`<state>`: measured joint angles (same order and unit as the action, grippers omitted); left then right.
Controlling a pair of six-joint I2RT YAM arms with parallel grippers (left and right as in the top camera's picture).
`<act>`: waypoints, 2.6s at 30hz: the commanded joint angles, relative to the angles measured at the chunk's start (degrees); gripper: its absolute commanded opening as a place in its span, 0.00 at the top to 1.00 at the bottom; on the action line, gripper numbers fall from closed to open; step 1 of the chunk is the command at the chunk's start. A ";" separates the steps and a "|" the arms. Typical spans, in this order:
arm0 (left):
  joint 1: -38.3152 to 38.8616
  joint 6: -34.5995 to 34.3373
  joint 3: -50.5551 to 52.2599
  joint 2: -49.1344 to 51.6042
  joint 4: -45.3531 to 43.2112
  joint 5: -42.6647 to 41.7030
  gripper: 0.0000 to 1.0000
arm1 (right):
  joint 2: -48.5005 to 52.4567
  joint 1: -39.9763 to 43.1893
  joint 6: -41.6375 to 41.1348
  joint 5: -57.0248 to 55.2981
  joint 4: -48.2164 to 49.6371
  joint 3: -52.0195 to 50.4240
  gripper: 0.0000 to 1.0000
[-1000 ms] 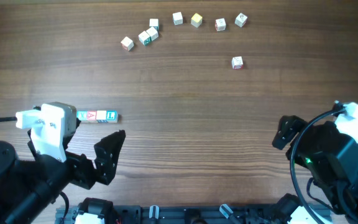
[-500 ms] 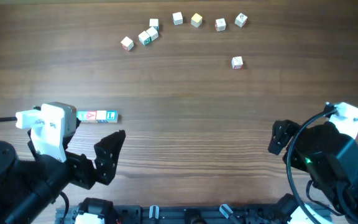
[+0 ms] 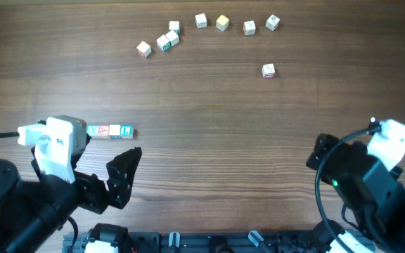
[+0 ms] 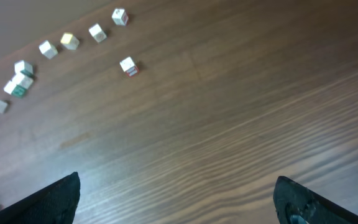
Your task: Form a horizontal line
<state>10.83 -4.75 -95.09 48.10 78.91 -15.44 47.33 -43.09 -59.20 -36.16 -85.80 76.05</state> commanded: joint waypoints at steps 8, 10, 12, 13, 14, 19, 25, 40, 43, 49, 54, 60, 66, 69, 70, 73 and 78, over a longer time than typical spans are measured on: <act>0.42 1.14 0.26 0.11 -0.13 0.55 0.00 | -27.21 0.37 23.87 -0.48 36.26 -29.77 0.00; 0.42 1.14 0.26 0.11 -0.13 0.55 0.00 | -28.52 3.04 33.73 4.98 47.45 -34.88 0.00; 0.42 1.14 0.26 0.11 -0.13 0.55 0.00 | -28.57 7.39 40.92 12.63 57.42 -39.74 0.00; 0.42 1.14 0.26 0.11 -0.13 0.55 0.00 | -28.61 8.96 42.56 15.13 60.43 -41.27 0.00; 0.42 1.14 0.26 0.11 -0.13 0.55 0.00 | -28.72 11.26 44.19 18.53 64.17 -43.36 0.00; 0.42 1.14 0.26 0.11 -0.13 0.55 0.00 | -29.90 23.52 45.72 33.57 83.49 -53.51 0.00; 0.42 1.14 0.26 0.11 -0.13 0.55 0.00 | -31.45 30.67 45.77 42.23 102.84 -58.97 0.00; 0.42 1.14 0.26 0.11 -0.13 0.55 0.00 | -46.07 34.36 48.54 43.45 105.07 -61.29 0.00; 0.42 1.14 0.26 0.11 -0.13 0.55 0.00 | -47.10 36.15 48.43 43.54 106.16 -63.34 0.00; 0.42 1.14 0.26 0.11 -0.13 0.55 0.00 | -47.15 38.01 47.36 43.45 106.90 -69.40 0.00; 0.42 1.14 0.26 0.11 -0.13 0.55 0.00 | -47.19 40.94 42.42 42.93 110.53 -75.76 0.00; 0.42 1.14 0.26 0.11 -0.13 0.55 0.00 | -47.19 41.42 42.69 38.05 106.16 -75.76 0.00; 0.42 1.14 0.26 0.11 -0.13 0.55 0.00 | -47.19 41.46 42.71 35.67 93.90 -75.76 0.00; 0.42 1.14 0.26 0.11 -0.13 0.55 0.00 | -47.19 41.46 42.71 35.43 86.01 -75.76 0.00; 0.42 1.14 0.26 0.11 -0.13 0.55 0.00 | -47.17 41.46 44.63 36.20 86.14 -75.76 0.01; 0.42 1.14 0.26 0.11 -0.13 0.55 0.00 | -47.19 41.46 49.66 37.92 85.88 -75.76 0.00; 0.42 1.14 0.26 0.11 -0.13 0.55 0.00 | -47.19 41.46 51.76 38.93 85.74 -75.76 0.00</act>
<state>10.87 -4.75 -94.98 48.10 78.91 -14.83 0.73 -2.02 -10.66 1.48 -0.08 0.34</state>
